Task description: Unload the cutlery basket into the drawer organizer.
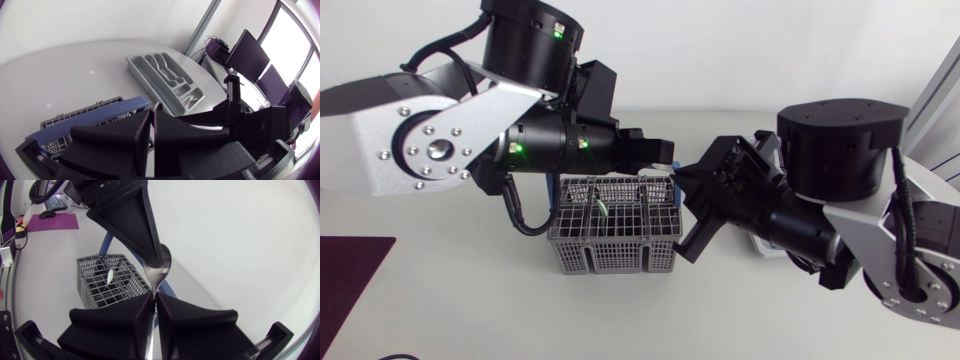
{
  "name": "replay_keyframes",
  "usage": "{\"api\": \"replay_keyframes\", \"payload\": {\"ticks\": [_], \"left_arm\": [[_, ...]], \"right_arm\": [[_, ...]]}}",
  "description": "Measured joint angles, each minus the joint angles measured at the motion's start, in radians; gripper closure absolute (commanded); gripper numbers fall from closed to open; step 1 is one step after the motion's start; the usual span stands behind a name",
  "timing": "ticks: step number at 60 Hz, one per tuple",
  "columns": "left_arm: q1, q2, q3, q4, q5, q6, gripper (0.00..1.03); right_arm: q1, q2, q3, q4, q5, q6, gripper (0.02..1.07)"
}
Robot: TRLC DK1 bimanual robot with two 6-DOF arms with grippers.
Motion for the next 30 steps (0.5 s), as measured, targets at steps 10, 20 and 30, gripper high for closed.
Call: {"api": "replay_keyframes", "payload": {"ticks": [10,20,30], "left_arm": [[0.0,0.0,0.0,-0.001,0.0,-0.004,1.0],[0.0,-0.004,0.0,-0.008,0.002,-0.008,0.86],[0.0,-0.014,0.0,-0.015,0.011,-0.008,0.49]], "right_arm": [[-0.004,0.0,0.001,-0.001,-0.001,0.0,0.99],[-0.008,-0.012,0.001,-0.014,-0.014,0.0,1.01],[-0.013,-0.026,0.001,-0.043,-0.038,0.0,1.01]]}}
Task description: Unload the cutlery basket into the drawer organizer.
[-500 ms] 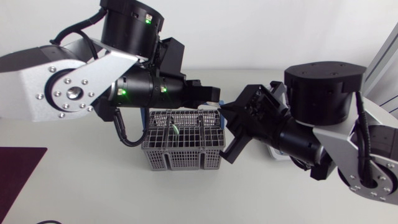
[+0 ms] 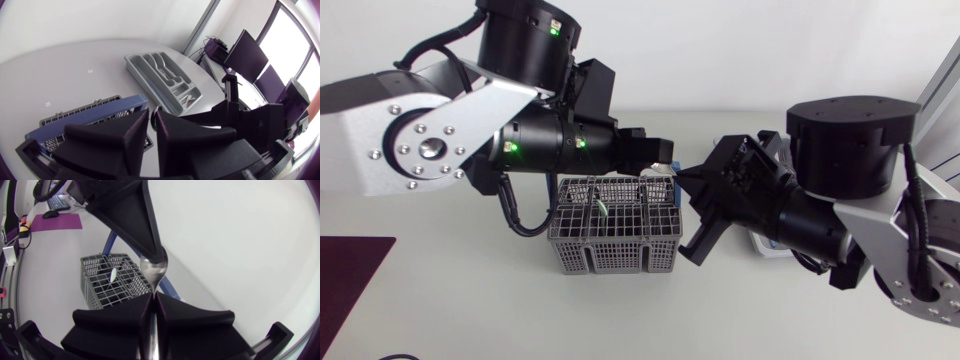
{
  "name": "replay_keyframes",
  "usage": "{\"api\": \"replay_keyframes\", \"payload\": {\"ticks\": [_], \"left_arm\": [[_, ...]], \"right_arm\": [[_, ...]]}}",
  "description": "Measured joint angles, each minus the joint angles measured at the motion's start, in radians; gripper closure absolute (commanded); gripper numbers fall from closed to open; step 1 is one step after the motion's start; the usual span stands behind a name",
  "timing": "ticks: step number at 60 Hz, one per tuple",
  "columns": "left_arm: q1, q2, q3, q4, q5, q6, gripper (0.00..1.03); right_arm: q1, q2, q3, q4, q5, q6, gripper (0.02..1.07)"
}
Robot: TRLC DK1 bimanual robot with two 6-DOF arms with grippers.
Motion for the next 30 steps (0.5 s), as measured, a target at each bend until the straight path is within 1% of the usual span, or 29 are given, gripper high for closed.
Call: {"api": "replay_keyframes", "payload": {"ticks": [2,5,9,15,22,30], "left_arm": [[0.0,-0.005,0.0,-0.001,0.0,0.0,0.42],[0.001,-0.013,0.0,-0.001,0.0,0.0,0.36],[0.008,-0.027,0.0,-0.003,0.0,0.0,0.32],[0.035,-0.05,0.003,-0.008,0.0,0.0,0.31],[0.078,-0.082,0.006,-0.024,0.0,0.0,0.32],[0.128,-0.119,0.006,-0.051,-0.003,0.012,0.32]], "right_arm": [[0.0,-0.001,0.0,-0.008,-0.005,0.0,1.01],[-0.001,-0.004,0.0,-0.02,-0.012,0.0,1.01],[-0.011,-0.018,-0.001,-0.04,-0.031,0.0,1.01],[-0.051,-0.064,-0.007,-0.08,-0.08,0.0,1.01],[-0.147,-0.133,-0.013,-0.156,-0.196,-0.019,1.01],[-0.341,-0.199,-0.016,-0.253,-0.401,-0.066,1.01]]}}
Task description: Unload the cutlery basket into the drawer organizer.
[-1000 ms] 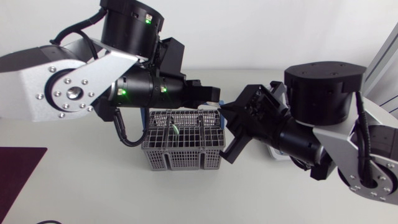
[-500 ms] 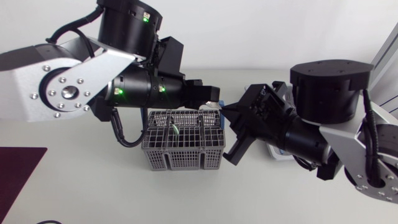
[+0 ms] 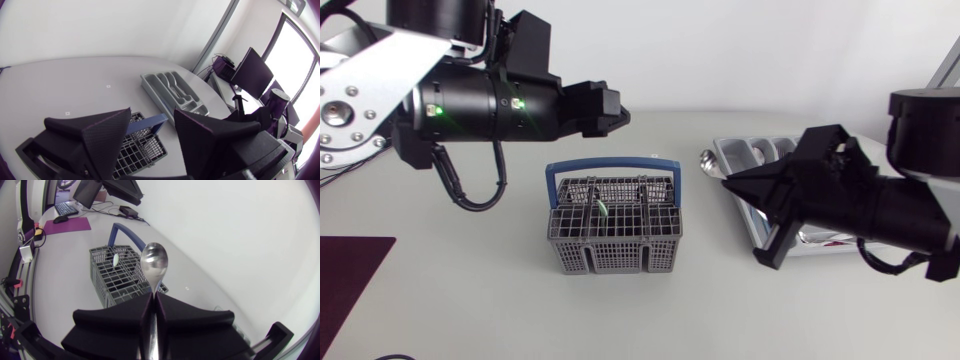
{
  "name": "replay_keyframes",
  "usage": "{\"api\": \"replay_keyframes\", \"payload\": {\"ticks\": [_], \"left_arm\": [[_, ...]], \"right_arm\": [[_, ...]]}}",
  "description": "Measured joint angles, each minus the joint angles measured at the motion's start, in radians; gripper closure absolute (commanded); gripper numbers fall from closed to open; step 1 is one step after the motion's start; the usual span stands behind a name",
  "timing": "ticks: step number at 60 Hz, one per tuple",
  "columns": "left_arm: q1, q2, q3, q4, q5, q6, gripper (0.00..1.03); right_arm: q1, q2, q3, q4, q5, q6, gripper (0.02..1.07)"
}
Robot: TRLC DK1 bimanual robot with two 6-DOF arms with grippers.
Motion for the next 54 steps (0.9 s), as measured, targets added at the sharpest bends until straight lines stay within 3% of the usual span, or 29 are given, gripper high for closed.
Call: {"api": "replay_keyframes", "payload": {"ticks": [11,18,32,54], "left_arm": [[0.034,-0.008,0.0,-0.103,-0.025,0.074,0.31],[0.035,-0.016,-0.019,-0.126,-0.05,0.127,0.31],[0.019,-0.093,-0.117,-0.139,-0.122,0.296,0.28],[0.01,-0.069,-0.163,-0.124,-0.117,0.549,0.27]], "right_arm": [[-0.253,-0.025,-0.008,-0.161,-0.251,-0.143,1.01],[-0.355,-0.021,-0.011,-0.272,-0.334,-0.275,1.01],[-0.521,0.066,-0.011,-0.445,-0.414,-0.583,1.01],[-0.753,0.331,0.066,-0.511,-0.422,-0.97,1.01]]}}
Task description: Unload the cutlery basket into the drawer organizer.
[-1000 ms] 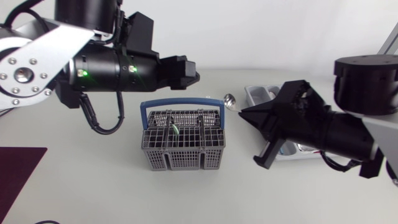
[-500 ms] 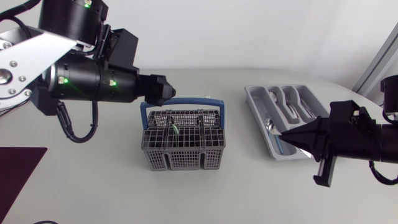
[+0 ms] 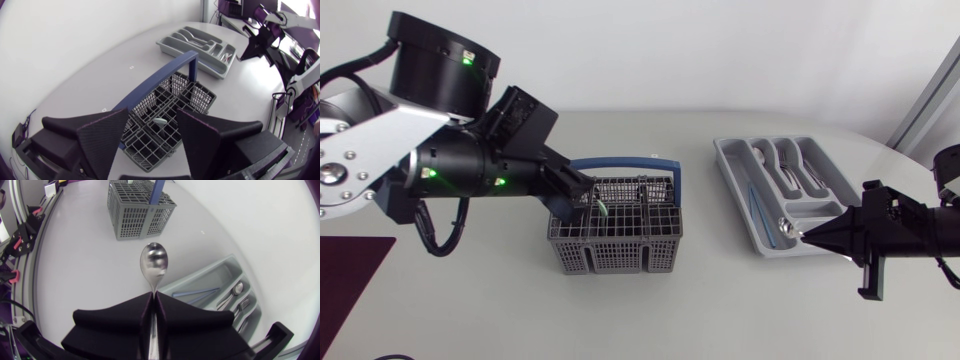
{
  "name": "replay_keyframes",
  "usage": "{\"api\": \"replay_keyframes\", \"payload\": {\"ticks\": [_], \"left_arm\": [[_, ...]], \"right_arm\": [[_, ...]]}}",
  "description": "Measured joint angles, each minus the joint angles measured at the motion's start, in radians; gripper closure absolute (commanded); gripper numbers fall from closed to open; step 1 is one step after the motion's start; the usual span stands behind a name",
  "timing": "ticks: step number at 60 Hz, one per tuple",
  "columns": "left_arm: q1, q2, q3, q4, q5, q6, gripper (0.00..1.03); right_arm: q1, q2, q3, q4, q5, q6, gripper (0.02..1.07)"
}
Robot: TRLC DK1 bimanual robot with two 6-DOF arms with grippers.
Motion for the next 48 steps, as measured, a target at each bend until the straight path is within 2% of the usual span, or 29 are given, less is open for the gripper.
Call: {"api": "replay_keyframes", "payload": {"ticks": [16,26,31,39,48], "left_arm": [[-0.001,0.079,0.004,0.008,0.071,0.188,0.27],[-0.006,0.083,0.004,0.022,0.084,0.299,0.27],[-0.018,0.104,0.023,-0.03,0.092,0.364,0.27],[-0.022,0.148,0.047,-0.091,0.135,0.479,0.2],[-0.006,0.153,0.047,-0.093,0.211,0.577,0.2]], "right_arm": [[-0.114,0.239,0.172,0.0,0.018,-0.209,1.01],[-0.136,0.382,0.26,0.014,0.095,-0.301,1.01],[-0.136,0.45,0.285,0.039,0.143,-0.319,1.0],[-0.136,0.527,0.294,0.117,0.214,-0.349,0.89],[-0.135,0.546,0.288,0.194,0.275,-0.379,0.86]]}}
